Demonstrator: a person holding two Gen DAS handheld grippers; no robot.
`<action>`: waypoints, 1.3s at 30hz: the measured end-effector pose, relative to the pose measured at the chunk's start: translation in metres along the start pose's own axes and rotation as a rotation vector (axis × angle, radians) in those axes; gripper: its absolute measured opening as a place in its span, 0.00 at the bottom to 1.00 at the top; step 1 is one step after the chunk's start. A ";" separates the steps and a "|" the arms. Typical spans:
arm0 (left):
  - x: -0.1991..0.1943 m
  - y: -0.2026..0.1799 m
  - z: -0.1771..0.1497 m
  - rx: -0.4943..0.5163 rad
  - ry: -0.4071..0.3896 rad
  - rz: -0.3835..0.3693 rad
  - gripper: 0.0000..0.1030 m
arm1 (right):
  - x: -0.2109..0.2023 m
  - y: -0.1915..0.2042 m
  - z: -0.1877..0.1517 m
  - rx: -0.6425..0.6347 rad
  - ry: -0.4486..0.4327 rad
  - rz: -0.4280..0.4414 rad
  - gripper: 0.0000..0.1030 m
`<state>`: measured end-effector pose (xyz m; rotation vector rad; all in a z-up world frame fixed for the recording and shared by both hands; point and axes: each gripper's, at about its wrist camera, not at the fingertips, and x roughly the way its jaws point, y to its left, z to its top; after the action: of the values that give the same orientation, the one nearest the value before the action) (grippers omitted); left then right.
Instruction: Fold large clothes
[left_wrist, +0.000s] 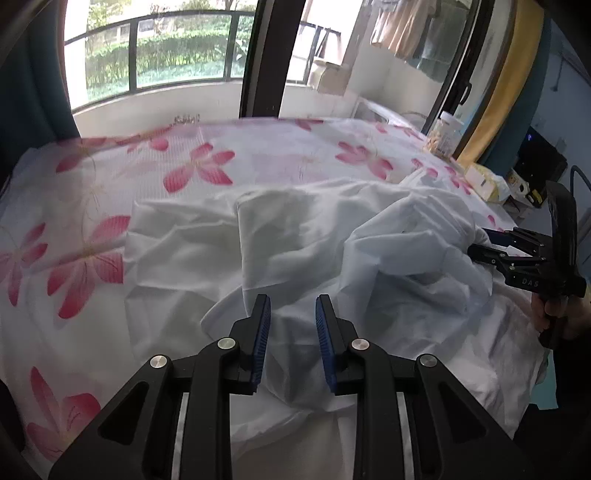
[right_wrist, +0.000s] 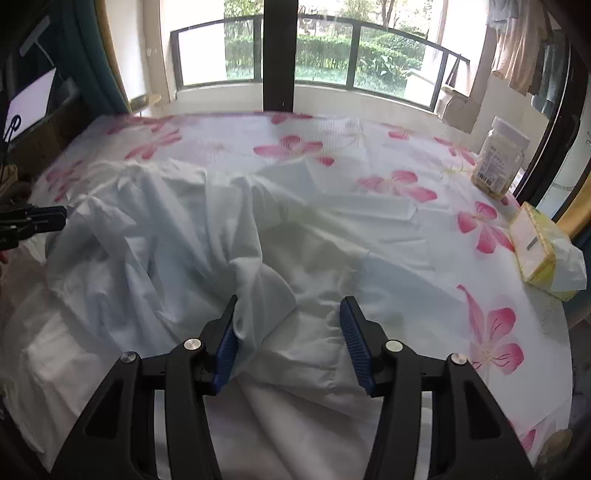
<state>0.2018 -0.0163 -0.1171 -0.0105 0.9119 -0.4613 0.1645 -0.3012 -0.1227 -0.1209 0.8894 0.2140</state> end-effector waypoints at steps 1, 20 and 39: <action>0.002 0.000 -0.001 -0.001 0.007 0.003 0.26 | 0.003 0.001 -0.001 -0.004 0.010 -0.006 0.51; -0.043 -0.002 -0.007 -0.052 -0.135 0.070 0.26 | -0.022 -0.002 -0.003 0.043 -0.053 -0.035 0.80; -0.137 -0.012 -0.086 -0.153 -0.265 0.102 0.43 | -0.111 -0.001 -0.052 0.070 -0.160 -0.098 0.90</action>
<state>0.0600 0.0426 -0.0640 -0.1602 0.6814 -0.2864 0.0576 -0.3273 -0.0684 -0.0811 0.7290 0.0998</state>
